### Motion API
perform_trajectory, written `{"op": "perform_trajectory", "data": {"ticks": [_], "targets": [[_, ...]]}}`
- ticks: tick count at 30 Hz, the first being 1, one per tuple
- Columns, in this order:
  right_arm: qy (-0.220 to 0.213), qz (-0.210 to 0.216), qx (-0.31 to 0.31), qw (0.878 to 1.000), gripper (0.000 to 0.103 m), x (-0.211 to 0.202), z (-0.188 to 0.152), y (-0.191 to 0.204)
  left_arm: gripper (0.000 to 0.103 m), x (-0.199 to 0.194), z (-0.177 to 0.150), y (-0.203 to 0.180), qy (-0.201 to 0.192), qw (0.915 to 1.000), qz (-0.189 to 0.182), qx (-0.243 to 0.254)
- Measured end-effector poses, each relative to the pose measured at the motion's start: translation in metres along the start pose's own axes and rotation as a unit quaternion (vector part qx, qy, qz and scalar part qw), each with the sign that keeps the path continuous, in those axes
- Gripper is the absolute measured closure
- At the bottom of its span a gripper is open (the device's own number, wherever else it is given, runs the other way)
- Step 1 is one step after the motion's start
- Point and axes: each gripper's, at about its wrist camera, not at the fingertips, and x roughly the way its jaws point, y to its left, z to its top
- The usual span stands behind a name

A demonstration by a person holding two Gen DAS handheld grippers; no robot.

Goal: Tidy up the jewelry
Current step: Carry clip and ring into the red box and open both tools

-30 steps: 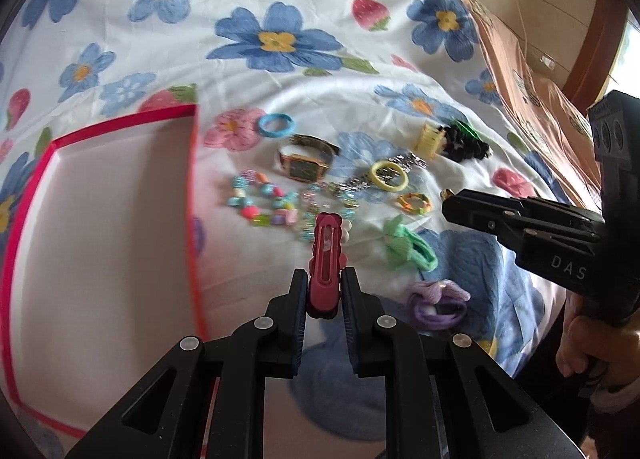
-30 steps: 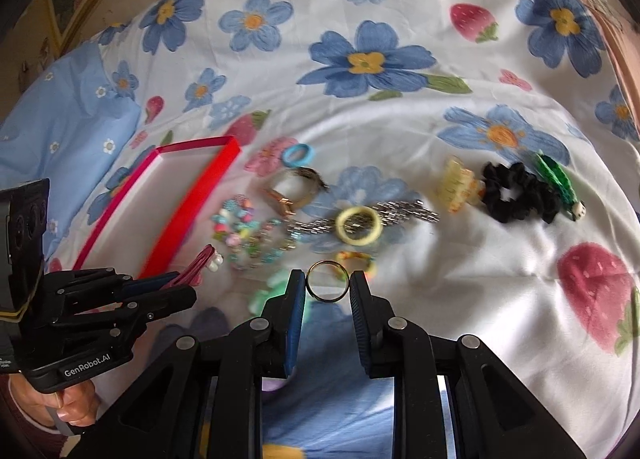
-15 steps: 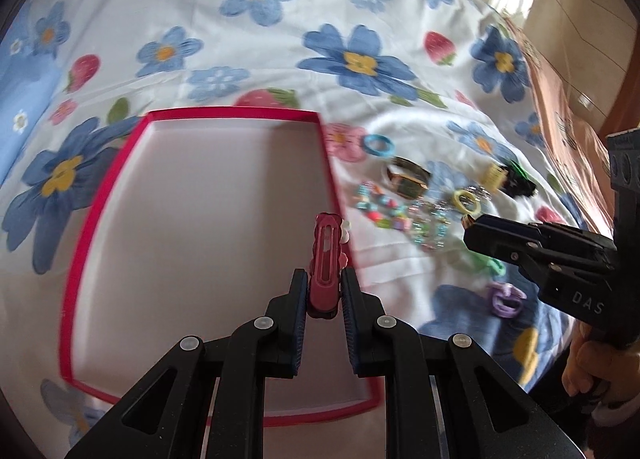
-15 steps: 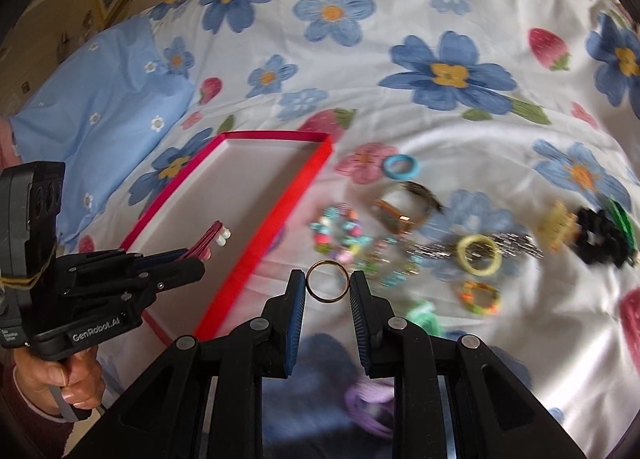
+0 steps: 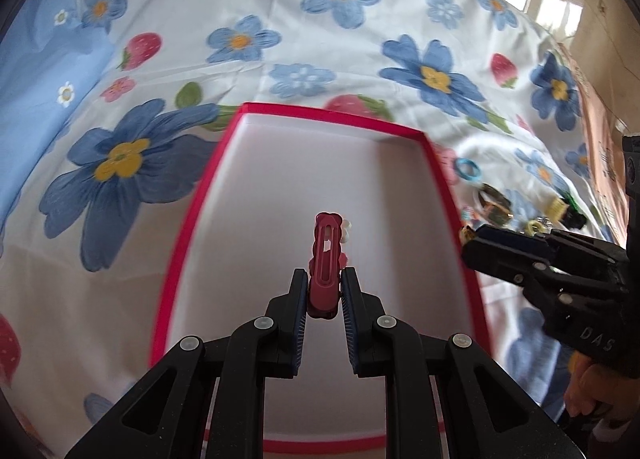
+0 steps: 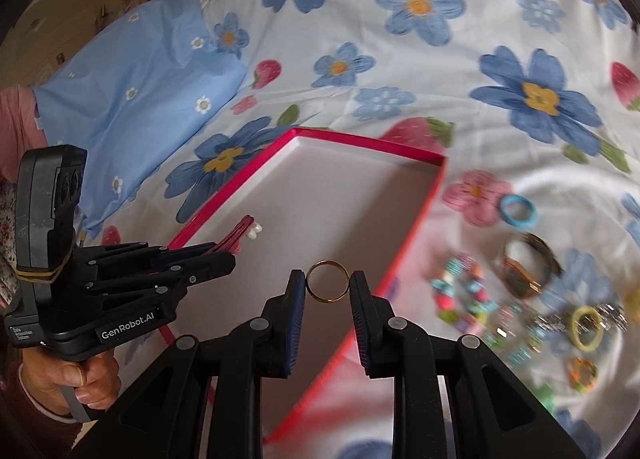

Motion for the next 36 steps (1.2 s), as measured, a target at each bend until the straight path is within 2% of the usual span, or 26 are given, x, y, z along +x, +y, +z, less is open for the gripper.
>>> {"op": "perform_trajectory", "data": {"ticks": [7, 13, 17, 36], "targets": [[0.035, 0.001, -0.022, 0.999, 0.080, 0.044, 0.006, 0.011, 0.087, 0.025, 0.010, 0.014, 0.019, 0.9996, 0.021, -0.007], [0.057, -0.010, -0.046, 0.997, 0.080, 0.062, 0.005, 0.017, 0.087, 0.040, 0.011, 0.016, 0.030, 0.9992, 0.027, -0.007], [0.069, -0.013, -0.053, 0.996, 0.080, 0.069, 0.002, 0.018, 0.087, 0.045, 0.010, 0.014, 0.031, 0.9989, 0.035, 0.003], [0.072, -0.015, -0.060, 0.995, 0.079, 0.075, 0.004, 0.020, 0.081, 0.045, 0.007, 0.008, 0.031, 0.9982, 0.051, 0.009]]}}
